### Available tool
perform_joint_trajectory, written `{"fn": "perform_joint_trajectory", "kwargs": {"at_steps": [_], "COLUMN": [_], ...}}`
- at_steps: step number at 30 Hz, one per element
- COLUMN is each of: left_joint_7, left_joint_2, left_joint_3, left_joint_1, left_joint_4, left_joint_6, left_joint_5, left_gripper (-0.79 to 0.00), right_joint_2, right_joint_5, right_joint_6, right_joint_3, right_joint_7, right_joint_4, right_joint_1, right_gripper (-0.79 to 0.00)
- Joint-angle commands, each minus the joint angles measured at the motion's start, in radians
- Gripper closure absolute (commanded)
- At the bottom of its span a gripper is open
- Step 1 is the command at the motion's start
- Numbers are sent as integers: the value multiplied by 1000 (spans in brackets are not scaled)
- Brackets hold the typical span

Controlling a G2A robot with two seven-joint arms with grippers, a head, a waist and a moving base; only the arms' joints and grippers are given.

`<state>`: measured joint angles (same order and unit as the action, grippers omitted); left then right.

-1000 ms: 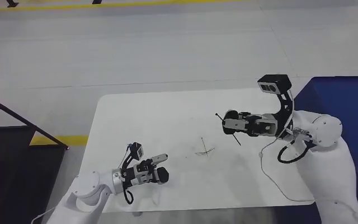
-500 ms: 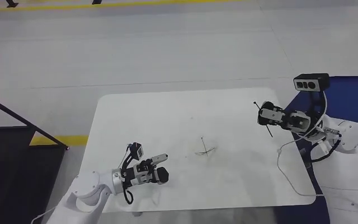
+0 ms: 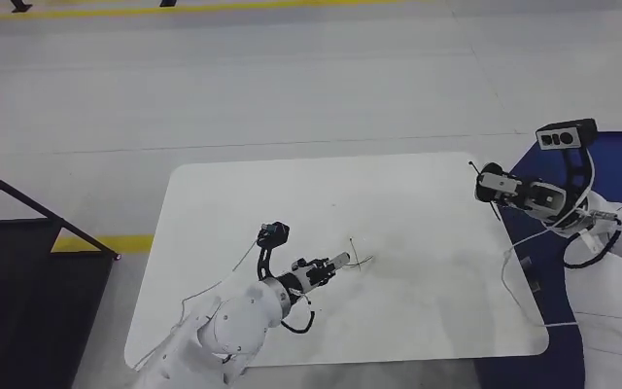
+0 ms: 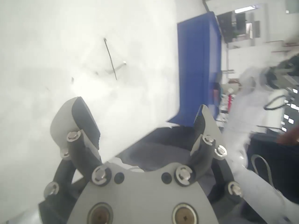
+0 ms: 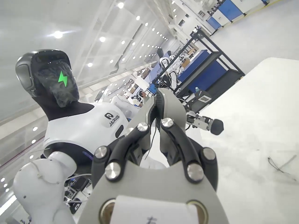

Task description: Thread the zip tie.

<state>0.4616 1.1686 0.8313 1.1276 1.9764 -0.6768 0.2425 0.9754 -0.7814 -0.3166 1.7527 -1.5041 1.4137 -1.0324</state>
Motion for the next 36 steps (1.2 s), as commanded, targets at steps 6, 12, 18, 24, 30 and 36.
{"fn": "perform_joint_trajectory", "kwargs": {"at_steps": [6,12,18,24,30,36], "left_joint_7": [-8,-8,65,183,177,177], "left_joint_2": [54,54,68,172,226,226], "left_joint_3": [-78,-78,-182,-379,-377,-377], "left_joint_1": [-178,-178,-266,-546,-597,-597], "left_joint_4": [-123,-123,-102,-240,-351,-351], "left_joint_6": [-165,-165,-255,-332,-336,-336], "left_joint_5": [-114,-114,-3,43,-51,-51], "left_gripper": [-785,-785,-785,-785,-785,-785], "right_joint_2": [-11,-11,-11,-11,-11,-11], "right_joint_5": [-37,-37,-37,-37,-37,-37], "right_joint_6": [45,45,45,45,45,45], "right_joint_3": [-18,-18,-18,-18,-18,-18], "right_joint_7": [-32,-32,-32,-32,-32,-32], "right_joint_4": [-69,-69,-69,-69,-69,-69], "right_joint_1": [55,55,55,55,55,55], "right_gripper": [0,0,0,0,0,0]}}
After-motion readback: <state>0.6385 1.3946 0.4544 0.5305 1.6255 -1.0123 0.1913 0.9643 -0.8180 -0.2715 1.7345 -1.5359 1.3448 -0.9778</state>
